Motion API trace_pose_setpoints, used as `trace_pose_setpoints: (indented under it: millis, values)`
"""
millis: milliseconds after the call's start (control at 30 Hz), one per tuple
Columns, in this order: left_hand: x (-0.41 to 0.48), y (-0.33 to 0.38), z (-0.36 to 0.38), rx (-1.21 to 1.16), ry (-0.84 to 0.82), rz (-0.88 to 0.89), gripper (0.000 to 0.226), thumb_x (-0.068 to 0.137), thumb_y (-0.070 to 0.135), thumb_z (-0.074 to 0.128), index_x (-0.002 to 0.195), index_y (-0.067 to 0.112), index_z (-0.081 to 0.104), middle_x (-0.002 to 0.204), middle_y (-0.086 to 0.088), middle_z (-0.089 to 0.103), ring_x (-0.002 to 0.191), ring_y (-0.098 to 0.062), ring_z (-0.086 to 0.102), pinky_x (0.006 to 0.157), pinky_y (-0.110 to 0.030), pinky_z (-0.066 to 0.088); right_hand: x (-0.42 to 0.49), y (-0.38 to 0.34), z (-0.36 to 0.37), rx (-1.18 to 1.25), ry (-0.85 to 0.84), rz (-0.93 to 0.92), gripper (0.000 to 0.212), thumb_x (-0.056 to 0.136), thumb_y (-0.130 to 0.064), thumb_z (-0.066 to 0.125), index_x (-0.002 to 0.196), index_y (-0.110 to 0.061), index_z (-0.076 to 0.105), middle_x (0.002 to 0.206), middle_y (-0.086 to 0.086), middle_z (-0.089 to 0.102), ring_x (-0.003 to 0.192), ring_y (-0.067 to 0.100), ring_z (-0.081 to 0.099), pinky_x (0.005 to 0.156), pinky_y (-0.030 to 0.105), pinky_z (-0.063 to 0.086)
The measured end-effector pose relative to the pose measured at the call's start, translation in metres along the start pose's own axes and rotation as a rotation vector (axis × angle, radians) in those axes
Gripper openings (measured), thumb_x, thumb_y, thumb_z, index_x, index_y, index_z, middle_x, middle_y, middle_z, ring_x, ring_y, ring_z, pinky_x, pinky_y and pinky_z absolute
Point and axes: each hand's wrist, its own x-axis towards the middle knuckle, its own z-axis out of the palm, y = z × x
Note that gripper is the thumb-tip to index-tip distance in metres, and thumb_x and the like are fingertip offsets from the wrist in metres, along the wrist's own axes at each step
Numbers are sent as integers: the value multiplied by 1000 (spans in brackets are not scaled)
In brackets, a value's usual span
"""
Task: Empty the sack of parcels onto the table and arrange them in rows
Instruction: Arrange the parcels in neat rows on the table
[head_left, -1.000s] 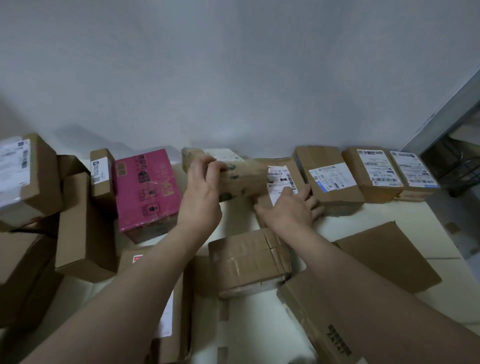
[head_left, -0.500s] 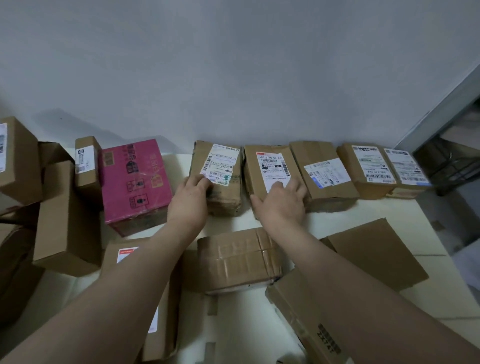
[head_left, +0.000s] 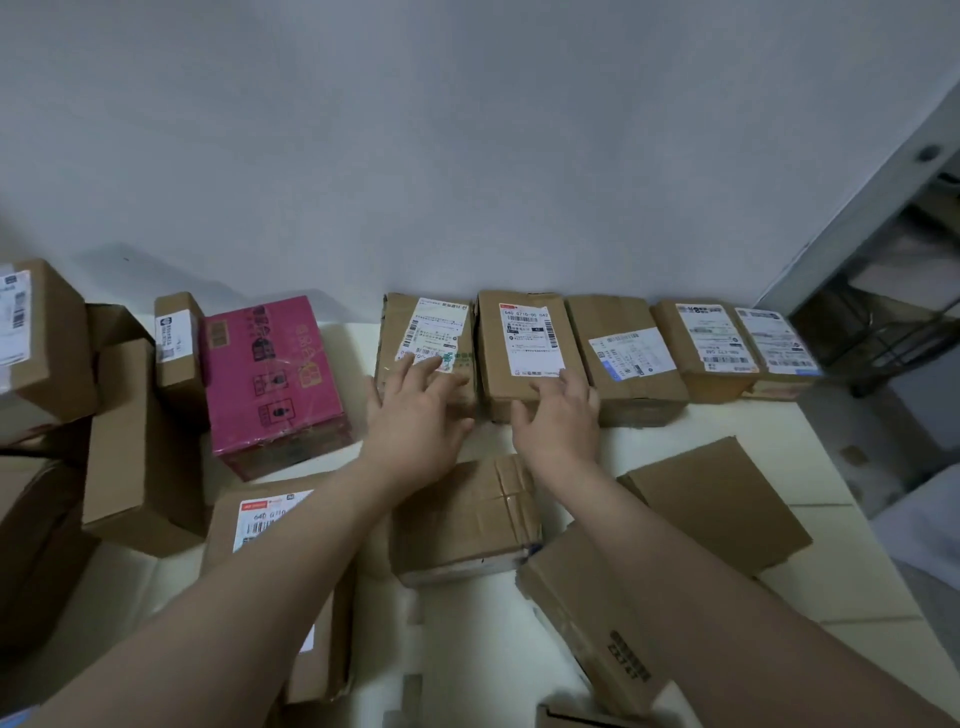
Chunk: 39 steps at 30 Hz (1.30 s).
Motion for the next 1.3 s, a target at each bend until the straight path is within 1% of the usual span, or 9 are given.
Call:
trace_pose_setpoints:
  millis: [133,333,600,767,900,967,1100,1200,1300]
  values:
    - [-30,36,-8,51,-104,59,59,91,55,52,144,35,35,158,0,22,149,-25,4,118,-59,0,-33,20,-32,15,1,29,41,96,-33,53,135,-20,51,150,7,31,136,29,25,110,35,28]
    - [-78,85,-3,78,-168,105,67,89,45,58,148,32,30,158,-4,23,149,-28,4,119,-57,0,-80,86,-91,83,117,243,56,92,-31,59,143,-19,39,154,7,26,140,29,24,111,38,27]
    - [-119,169,23,94,-258,143,64,93,46,50,150,28,26,157,-6,27,149,-30,3,118,-58,-7,-109,183,-117,64,-28,417,66,92,-28,61,146,-9,29,148,14,34,136,35,28,104,43,37]
    - [-106,221,57,-60,-284,-132,67,97,26,42,155,24,10,163,-8,13,150,-29,-6,116,-57,-10,-96,233,-119,212,-96,314,74,92,-30,60,153,-17,20,159,5,22,140,34,29,107,44,38]
    - [-100,245,77,-197,-336,-398,76,94,21,39,156,20,-6,161,-18,11,148,-35,-14,115,-56,-12,-88,258,-121,516,-280,348,83,88,-39,63,153,-31,12,152,3,37,130,30,47,103,44,45]
    - [-94,246,83,-316,-275,-524,74,93,23,38,155,22,-3,159,-18,21,149,-33,-13,115,-54,-13,-84,263,-121,599,-299,342,83,83,-39,65,151,-33,19,152,2,36,126,29,52,101,49,48]
    - [-85,260,75,-447,-24,-546,69,98,52,31,156,20,7,135,-10,59,147,-29,20,119,-51,-8,-74,262,-132,701,-145,230,58,81,-46,71,129,-22,48,131,1,33,105,22,59,94,44,54]
    - [-77,275,63,-621,92,-505,60,98,60,24,151,30,29,129,-8,62,142,-34,30,120,-53,7,-73,263,-152,953,46,228,26,90,-57,54,99,-33,53,128,0,37,101,12,56,95,42,52]
    - [-66,284,66,-761,30,-460,65,96,65,14,140,31,47,140,-7,54,139,-34,36,117,-54,20,-70,276,-169,1013,178,294,31,95,-57,43,85,-30,55,128,5,47,104,16,55,97,42,47]
